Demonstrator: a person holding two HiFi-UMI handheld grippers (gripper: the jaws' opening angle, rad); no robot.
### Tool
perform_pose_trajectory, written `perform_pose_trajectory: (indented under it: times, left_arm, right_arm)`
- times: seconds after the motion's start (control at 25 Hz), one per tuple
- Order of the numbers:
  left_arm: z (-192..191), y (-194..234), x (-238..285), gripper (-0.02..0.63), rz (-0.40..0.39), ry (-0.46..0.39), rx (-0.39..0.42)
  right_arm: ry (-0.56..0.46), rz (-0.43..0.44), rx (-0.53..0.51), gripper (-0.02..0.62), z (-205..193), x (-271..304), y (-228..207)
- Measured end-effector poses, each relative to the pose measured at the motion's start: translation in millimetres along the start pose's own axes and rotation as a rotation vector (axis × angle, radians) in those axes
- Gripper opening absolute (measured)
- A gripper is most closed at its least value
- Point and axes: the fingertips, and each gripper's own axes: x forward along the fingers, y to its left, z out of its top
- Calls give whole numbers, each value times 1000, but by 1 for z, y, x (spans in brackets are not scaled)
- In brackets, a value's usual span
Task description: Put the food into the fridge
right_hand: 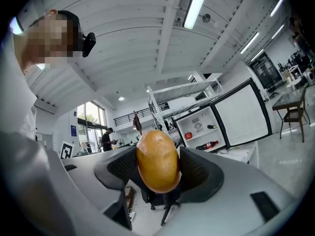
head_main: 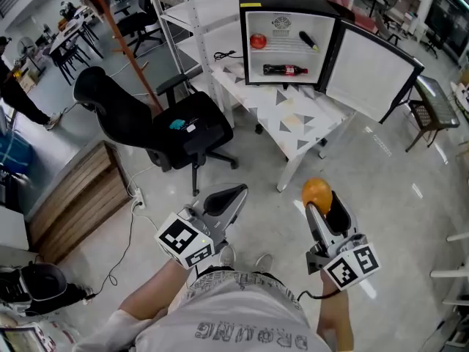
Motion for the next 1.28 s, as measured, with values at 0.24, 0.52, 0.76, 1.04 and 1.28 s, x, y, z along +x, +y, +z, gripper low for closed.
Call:
perform_pose_trajectory:
  times: [0.24,0.52,0.76,1.04,1.28]
  left_arm:
    - [-5,-20,13,8,19,0,8]
    - [-13,-38,26,8,39,2,7]
    - [-15,-47,32,8,49,6,12]
    - [-15,-43,34,8,69,4,17]
    - [-19,-34,45,8,72,3,17]
  right_arm:
    - [8,17,4,264,0,-16,-19]
    - [18,31,1,264,1,-31,-37]
    - [22,40,8,264,1,-37,-47]
    - [23,54,11,264,1,-32,-53]
    - [25,55,4,264,1,-23,-64]
